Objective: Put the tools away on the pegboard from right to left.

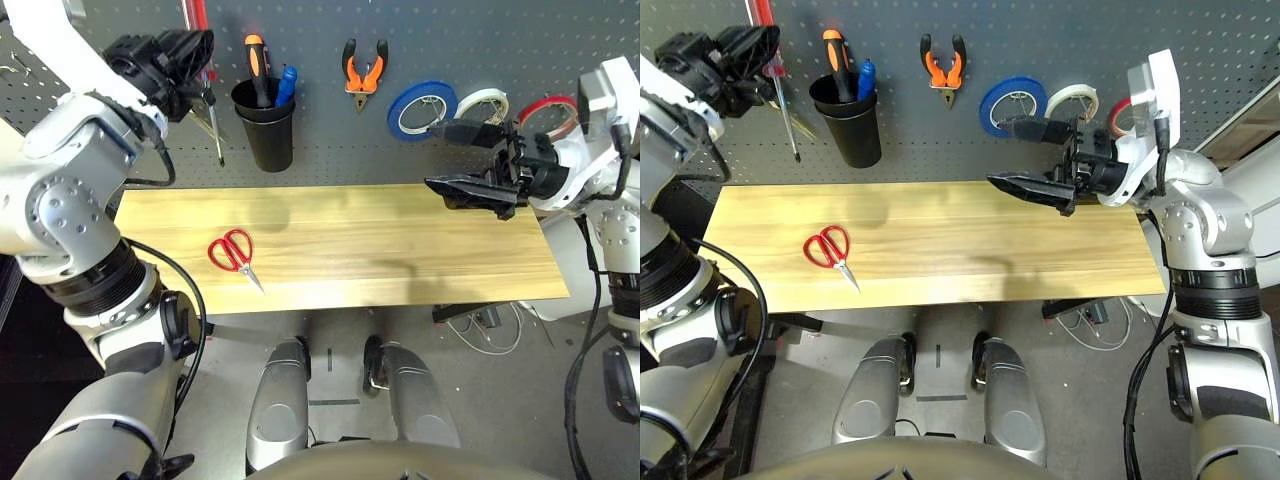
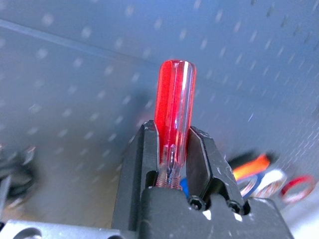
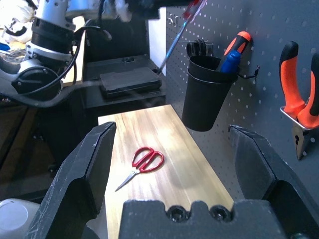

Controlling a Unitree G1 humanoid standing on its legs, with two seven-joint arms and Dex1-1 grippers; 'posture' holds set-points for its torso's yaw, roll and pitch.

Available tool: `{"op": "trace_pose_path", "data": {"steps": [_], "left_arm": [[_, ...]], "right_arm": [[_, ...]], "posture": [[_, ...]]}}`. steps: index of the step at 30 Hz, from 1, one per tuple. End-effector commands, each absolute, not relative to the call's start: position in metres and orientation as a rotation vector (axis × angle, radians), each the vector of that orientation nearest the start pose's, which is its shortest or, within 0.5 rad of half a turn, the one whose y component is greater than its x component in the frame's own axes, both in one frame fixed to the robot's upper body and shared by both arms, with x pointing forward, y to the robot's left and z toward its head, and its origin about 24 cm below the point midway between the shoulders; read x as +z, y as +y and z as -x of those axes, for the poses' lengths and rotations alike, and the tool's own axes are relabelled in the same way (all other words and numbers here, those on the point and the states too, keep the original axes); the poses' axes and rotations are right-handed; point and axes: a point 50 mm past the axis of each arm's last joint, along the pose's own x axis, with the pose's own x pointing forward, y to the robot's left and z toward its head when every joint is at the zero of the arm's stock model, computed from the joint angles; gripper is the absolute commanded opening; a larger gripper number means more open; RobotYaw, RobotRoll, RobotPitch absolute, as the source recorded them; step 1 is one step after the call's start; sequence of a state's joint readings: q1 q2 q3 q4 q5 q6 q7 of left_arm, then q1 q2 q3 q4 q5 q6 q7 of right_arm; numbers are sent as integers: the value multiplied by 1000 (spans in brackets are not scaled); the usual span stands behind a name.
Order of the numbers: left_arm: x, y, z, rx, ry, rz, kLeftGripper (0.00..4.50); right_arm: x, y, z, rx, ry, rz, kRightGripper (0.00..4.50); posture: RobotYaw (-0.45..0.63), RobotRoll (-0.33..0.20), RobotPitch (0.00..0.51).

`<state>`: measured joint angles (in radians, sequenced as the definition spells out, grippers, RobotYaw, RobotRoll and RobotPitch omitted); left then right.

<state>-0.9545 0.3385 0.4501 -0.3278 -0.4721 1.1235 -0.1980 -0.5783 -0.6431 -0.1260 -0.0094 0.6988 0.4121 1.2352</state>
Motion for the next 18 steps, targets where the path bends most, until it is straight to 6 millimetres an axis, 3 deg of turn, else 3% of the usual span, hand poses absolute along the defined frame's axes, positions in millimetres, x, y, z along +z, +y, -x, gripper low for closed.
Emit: {"op": "trace_pose_path", "data": {"steps": [1, 18], "left_arm": [[327, 183, -303, -343, -332, 173, 871], [365, 204, -311, -282, -477, 236, 871]], "right_arm": [[225, -198, -287, 1318, -244, 101, 4500], [225, -202, -290, 1306, -261, 83, 4500]], "posture": [[77, 0, 130], [77, 0, 120]]}}
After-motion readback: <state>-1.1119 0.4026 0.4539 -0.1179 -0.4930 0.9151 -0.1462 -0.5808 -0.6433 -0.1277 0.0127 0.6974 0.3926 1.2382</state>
